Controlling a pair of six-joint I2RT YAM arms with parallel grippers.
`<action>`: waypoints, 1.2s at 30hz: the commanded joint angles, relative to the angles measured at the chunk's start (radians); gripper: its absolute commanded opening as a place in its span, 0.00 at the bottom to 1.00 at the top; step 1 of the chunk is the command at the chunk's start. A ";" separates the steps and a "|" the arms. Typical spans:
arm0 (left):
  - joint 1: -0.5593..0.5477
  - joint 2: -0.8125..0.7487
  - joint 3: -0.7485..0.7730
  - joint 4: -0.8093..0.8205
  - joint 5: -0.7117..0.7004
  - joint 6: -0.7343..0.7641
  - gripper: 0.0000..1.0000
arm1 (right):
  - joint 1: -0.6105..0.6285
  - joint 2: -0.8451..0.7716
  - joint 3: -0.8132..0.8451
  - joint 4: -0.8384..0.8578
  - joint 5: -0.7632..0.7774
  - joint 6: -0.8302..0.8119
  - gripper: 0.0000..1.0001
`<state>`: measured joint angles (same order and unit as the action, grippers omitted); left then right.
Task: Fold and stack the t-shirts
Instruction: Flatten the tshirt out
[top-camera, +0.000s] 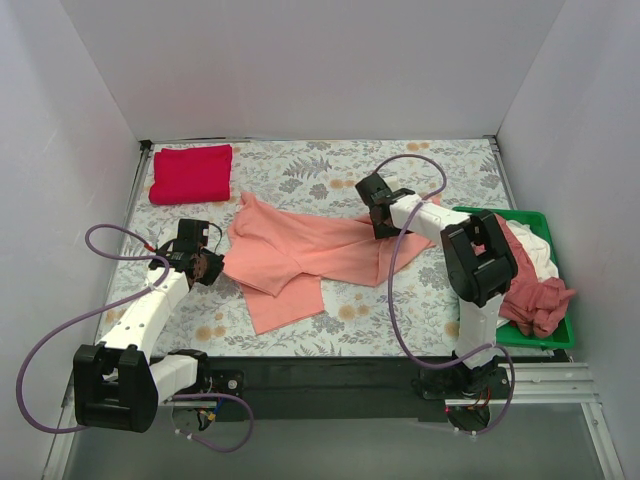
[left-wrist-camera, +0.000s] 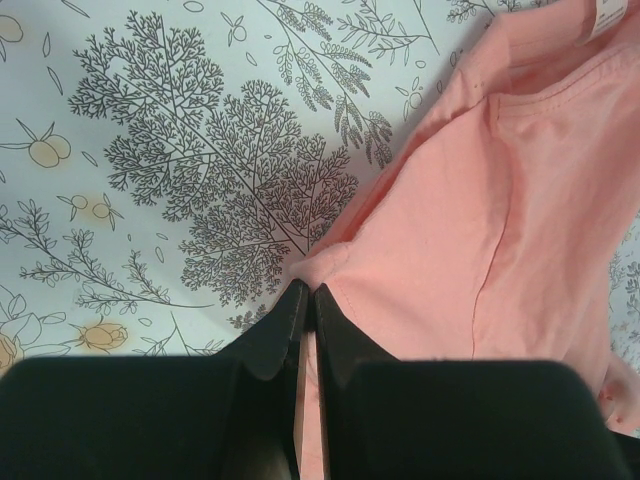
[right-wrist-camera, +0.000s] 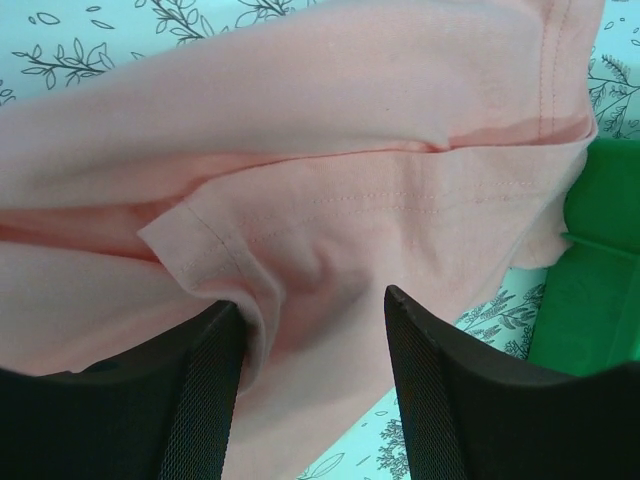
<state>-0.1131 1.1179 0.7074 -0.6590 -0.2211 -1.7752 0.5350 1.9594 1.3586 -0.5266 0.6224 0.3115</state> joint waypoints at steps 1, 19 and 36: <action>0.003 -0.018 0.017 -0.025 -0.050 -0.012 0.00 | -0.020 -0.089 -0.026 -0.013 -0.003 0.006 0.62; 0.003 -0.018 0.015 -0.025 -0.040 -0.018 0.00 | -0.067 -0.203 -0.181 0.135 -0.334 -0.045 0.54; 0.003 -0.030 0.012 -0.021 -0.032 -0.010 0.00 | -0.079 -0.045 0.039 0.151 -0.262 -0.029 0.46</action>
<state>-0.1131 1.1156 0.7074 -0.6796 -0.2356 -1.7878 0.4603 1.8870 1.3205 -0.4046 0.3180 0.3016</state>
